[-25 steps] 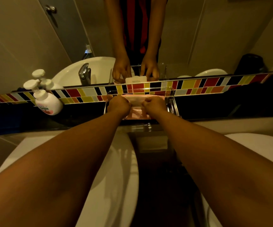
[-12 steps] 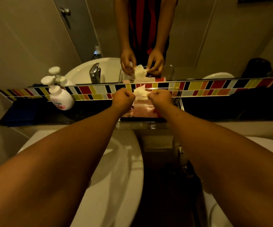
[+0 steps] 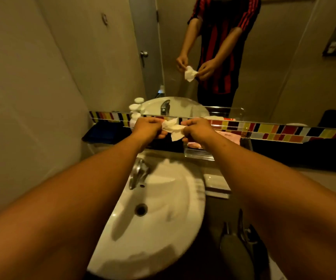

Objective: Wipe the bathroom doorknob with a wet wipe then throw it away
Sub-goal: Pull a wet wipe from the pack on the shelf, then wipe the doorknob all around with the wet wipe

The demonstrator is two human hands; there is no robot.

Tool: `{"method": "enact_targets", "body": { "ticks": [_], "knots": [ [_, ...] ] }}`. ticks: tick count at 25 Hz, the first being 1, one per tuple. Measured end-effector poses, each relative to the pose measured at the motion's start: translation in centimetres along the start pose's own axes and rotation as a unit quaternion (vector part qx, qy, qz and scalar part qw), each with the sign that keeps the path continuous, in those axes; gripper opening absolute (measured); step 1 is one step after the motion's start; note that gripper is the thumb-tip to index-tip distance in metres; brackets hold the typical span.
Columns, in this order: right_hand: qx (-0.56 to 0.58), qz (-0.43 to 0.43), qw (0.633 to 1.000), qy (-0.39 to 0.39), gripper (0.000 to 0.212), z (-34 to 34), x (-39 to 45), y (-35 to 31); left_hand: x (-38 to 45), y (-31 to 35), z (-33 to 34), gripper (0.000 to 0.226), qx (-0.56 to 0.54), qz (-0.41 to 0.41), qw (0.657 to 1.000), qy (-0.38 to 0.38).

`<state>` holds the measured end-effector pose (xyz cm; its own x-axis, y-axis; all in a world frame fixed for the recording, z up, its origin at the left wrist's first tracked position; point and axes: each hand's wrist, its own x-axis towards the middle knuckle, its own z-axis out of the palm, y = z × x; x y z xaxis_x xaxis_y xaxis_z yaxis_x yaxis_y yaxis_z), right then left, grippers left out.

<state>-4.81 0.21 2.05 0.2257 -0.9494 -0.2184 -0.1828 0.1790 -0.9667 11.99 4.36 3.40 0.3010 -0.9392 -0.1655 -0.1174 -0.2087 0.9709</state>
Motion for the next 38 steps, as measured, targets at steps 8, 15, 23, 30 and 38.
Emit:
{"method": "enact_targets", "body": {
  "ticks": [8, 15, 23, 30, 38],
  "knots": [
    [-0.134, -0.063, 0.985, -0.094, 0.012, 13.9, -11.1, -2.8, -15.4, -1.5, -16.7, 0.023, 0.058, 0.014, 0.995, 0.085],
    [-0.092, -0.074, 0.973, -0.196, 0.015, 25.3, -19.0, -2.8, -25.7, -5.3, -28.1, 0.028, 0.084, -0.017, 0.983, 0.16],
    [-0.107, -0.067, 0.96, -0.251, 0.017, 33.3, -21.3, -2.9, -29.2, -8.9, -34.8, 0.01, 0.018, -0.048, 0.976, 0.212],
    [-0.1, -0.043, 0.946, -0.305, 0.019, 36.7, -18.1, -3.3, -28.2, -9.9, -37.6, 0.031, -0.023, -0.052, 0.975, 0.215],
    [-0.122, -0.03, 0.906, -0.404, 0.039, 41.0, -16.9, -2.5, -28.8, -12.0, -39.7, 0.027, 0.03, -0.098, 0.972, 0.211]
  ]
}}
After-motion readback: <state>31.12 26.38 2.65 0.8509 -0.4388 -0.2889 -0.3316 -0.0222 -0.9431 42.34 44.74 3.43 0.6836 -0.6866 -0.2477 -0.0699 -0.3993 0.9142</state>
